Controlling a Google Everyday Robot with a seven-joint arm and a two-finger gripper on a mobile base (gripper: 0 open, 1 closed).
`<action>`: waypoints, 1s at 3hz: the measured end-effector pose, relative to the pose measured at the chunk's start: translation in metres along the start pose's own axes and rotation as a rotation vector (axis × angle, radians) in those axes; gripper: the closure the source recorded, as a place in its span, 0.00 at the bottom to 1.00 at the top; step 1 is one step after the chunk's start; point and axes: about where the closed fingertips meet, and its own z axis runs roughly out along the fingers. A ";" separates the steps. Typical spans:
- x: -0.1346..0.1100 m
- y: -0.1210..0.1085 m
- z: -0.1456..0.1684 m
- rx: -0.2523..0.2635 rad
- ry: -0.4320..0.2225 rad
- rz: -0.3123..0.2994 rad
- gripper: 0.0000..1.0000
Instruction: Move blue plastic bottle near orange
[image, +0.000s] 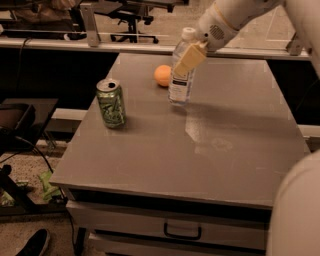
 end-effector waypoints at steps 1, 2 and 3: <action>-0.010 -0.020 0.016 0.002 -0.011 0.021 1.00; -0.015 -0.034 0.027 0.013 -0.008 0.028 1.00; -0.018 -0.043 0.034 0.047 0.023 0.011 0.85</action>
Offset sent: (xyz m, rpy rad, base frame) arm 0.0623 0.0147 -0.0089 0.0020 -0.0054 -0.0487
